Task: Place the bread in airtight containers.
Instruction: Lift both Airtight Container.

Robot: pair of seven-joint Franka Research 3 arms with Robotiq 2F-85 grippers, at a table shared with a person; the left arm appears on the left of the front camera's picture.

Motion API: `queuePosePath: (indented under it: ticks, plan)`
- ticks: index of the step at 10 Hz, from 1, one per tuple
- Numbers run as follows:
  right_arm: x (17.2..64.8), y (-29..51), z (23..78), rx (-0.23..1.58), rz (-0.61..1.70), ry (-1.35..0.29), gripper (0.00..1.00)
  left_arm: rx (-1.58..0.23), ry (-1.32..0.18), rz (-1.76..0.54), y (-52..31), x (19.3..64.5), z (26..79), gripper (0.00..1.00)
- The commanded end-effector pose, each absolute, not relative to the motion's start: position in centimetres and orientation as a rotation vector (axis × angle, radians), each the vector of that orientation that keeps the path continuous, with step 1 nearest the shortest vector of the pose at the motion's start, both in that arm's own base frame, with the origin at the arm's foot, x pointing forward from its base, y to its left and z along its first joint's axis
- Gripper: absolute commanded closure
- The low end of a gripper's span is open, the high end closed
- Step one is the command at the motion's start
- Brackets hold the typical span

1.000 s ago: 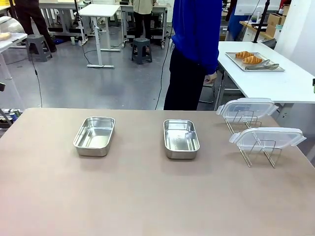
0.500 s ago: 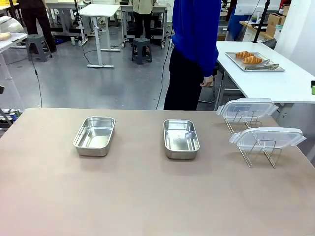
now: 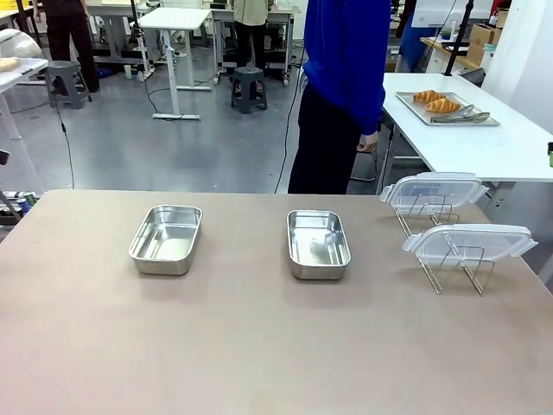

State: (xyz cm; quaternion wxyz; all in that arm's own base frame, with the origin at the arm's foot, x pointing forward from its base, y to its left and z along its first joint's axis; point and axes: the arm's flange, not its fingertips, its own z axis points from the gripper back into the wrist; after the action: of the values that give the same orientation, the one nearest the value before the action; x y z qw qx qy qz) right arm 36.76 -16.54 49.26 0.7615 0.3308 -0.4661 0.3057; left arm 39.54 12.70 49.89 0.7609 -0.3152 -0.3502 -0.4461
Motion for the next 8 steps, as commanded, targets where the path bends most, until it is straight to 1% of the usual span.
queuePosePath:
  ticks: [1, 8]
  plan:
    - [36.94, -16.61, 49.64, 0.706, 0.685, -1.038, 0.0, -0.701, -0.793, -0.989, 12.9, 39.73, 50.0, 0.0]
    - [36.94, -16.61, 49.64, 0.706, 0.685, -1.038, 0.0, -0.701, -0.793, -0.989, 12.9, 39.73, 50.0, 0.0]
